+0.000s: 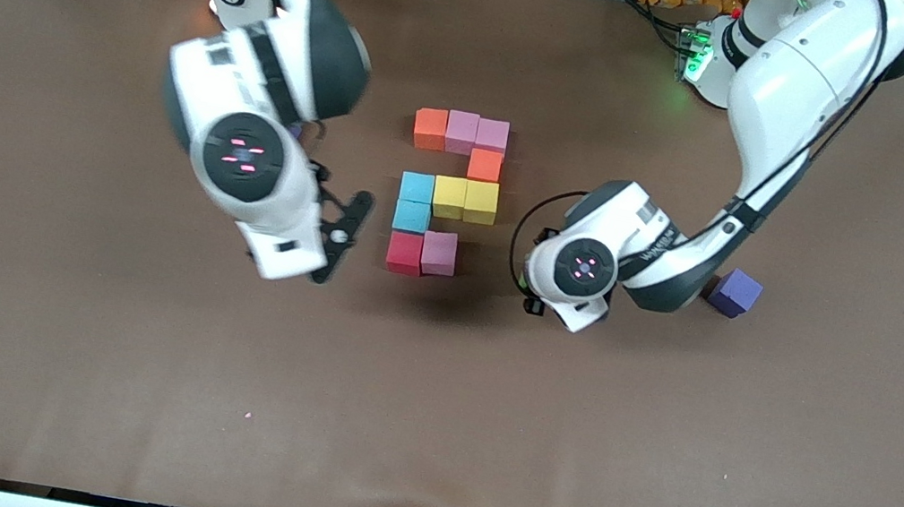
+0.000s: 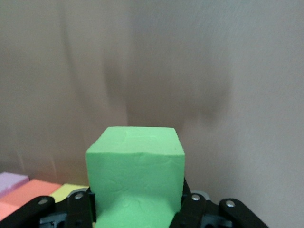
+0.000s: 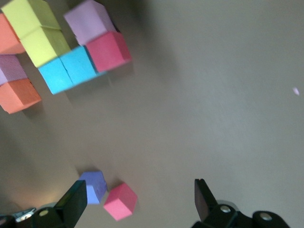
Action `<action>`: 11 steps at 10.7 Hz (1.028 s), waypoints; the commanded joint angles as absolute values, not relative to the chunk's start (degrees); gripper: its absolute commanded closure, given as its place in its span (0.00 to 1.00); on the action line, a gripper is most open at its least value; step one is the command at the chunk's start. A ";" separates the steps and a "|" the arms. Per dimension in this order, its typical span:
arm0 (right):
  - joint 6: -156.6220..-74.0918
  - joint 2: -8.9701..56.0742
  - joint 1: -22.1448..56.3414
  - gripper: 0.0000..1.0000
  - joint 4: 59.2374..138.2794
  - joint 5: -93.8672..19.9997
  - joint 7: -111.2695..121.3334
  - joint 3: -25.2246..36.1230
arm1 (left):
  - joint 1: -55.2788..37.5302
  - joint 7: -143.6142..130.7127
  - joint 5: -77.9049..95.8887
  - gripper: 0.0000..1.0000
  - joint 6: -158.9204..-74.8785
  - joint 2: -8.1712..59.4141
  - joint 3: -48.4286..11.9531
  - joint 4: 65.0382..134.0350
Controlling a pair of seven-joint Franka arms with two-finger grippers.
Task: Form number 2 with 11 blocks
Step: 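Retract the right gripper to rest while the left gripper holds green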
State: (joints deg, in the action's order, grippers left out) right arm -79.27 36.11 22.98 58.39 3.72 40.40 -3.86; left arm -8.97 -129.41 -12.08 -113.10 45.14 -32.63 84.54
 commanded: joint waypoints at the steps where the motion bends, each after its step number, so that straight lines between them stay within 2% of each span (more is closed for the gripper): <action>1: -79.01 34.46 14.71 0.00 61.68 3.43 40.79 -4.31 | -11.15 -134.01 -12.65 0.77 -115.57 43.94 -32.17 86.31; 3: -82.42 32.44 9.43 0.00 65.89 3.60 40.78 -4.22 | -12.56 -137.97 -17.73 0.77 -116.10 44.12 -32.25 86.40; 6: -93.48 28.22 2.48 0.00 76.17 3.60 39.04 -4.13 | -12.75 -140.71 -18.81 0.77 -121.71 43.95 -32.26 89.29; 11: -102.21 22.87 2.55 0.00 88.13 3.69 21.04 -4.22 | -15.55 -148.96 -23.63 0.77 -128.75 45.52 -32.17 90.79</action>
